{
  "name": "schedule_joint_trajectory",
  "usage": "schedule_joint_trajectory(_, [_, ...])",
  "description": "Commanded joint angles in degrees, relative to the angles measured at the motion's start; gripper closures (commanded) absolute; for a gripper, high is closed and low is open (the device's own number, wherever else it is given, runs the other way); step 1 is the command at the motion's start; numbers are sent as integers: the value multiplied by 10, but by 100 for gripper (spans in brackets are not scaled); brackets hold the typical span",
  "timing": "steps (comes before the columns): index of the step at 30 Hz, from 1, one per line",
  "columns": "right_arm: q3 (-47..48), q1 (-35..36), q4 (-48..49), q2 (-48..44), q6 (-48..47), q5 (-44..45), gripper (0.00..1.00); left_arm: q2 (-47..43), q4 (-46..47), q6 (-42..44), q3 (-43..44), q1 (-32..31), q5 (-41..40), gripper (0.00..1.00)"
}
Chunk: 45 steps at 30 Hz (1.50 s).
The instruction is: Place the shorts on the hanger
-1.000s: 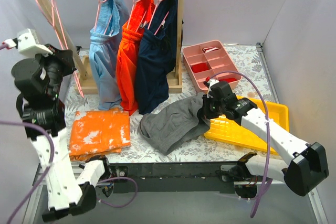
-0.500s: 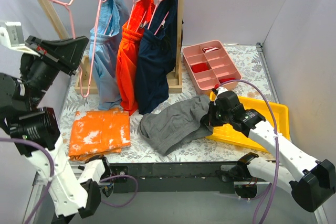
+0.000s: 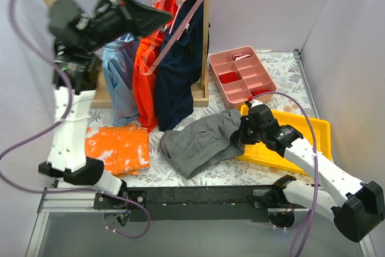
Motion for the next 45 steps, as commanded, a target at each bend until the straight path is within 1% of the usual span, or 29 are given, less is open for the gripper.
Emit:
schedule_joint_trajectory(1, [17, -1, 16, 3, 24, 29, 99, 36, -120, 151, 29, -172, -153, 100])
schedule_joint_trajectory(2, [19, -1, 14, 3, 33, 34, 99, 24, -121, 163, -12, -211, -193, 100])
schedule_joint_trajectory(3, [21, -1, 11, 3, 37, 35, 99, -1, -102, 165, -61, -227, -213, 100])
schedule_joint_trajectory(4, [22, -1, 10, 2, 41, 35, 99, -51, -77, 170, -113, -241, -231, 100])
schedule_joint_trajectory(5, [21, 0, 8, 1, 47, 36, 99, -77, -50, 178, -204, -272, -276, 100])
schedule_joint_trajectory(7, [21, 0, 3, -1, 51, 39, 99, -119, -49, 182, -267, -284, -304, 100])
schedule_joint_trajectory(8, [22, -1, -4, -1, 52, 46, 99, -164, -52, 179, -321, -284, -316, 100])
schedule_joint_trajectory(9, [23, -1, -7, -1, 56, 52, 99, -186, -54, 176, -354, -284, -334, 100])
schedule_joint_trajectory(11, [28, -1, -8, 1, 57, 56, 99, -250, -56, 168, -408, -285, -327, 100])
schedule_joint_trajectory(12, [31, -1, -13, 7, 57, 59, 99, -269, -65, 165, -455, -285, -329, 100])
schedule_joint_trajectory(14, [49, -1, -23, 16, 58, 72, 99, -297, -102, 165, -489, -285, -335, 100])
schedule_joint_trajectory(15, [53, -1, -29, 25, 56, 75, 99, -331, -113, 165, -519, -285, -334, 100])
schedule_joint_trajectory(18, [76, -1, -36, 54, 55, 76, 99, -397, -153, 170, -574, -285, -319, 100])
schedule_joint_trajectory(20, [96, -1, -51, 74, 51, 76, 99, -417, -196, 168, -589, -285, -309, 100])
schedule_joint_trajectory(21, [107, -1, -58, 94, 51, 80, 99, -425, -204, 164, -601, -285, -301, 100])
schedule_joint_trajectory(23, [132, -1, -80, 110, 46, 92, 99, -454, -218, 152, -638, -285, -272, 100])
schedule_joint_trajectory(25, [145, -1, -88, 121, 41, 101, 99, -473, -233, 151, -658, -285, -261, 100])
schedule_joint_trajectory(28, [169, -1, -106, 125, 32, 129, 99, -488, -253, 148, -669, -285, -233, 100])
schedule_joint_trajectory(34, [204, -1, -135, 134, 15, 158, 99, -483, -273, 150, -682, -285, -186, 100])
schedule_joint_trajectory(41, [221, -1, -150, 143, 7, 166, 99, -448, -251, 158, -680, -285, -115, 100])
schedule_joint_trajectory(45, [229, -1, -156, 146, 4, 168, 99, -425, -253, 173, -666, -285, -96, 100])
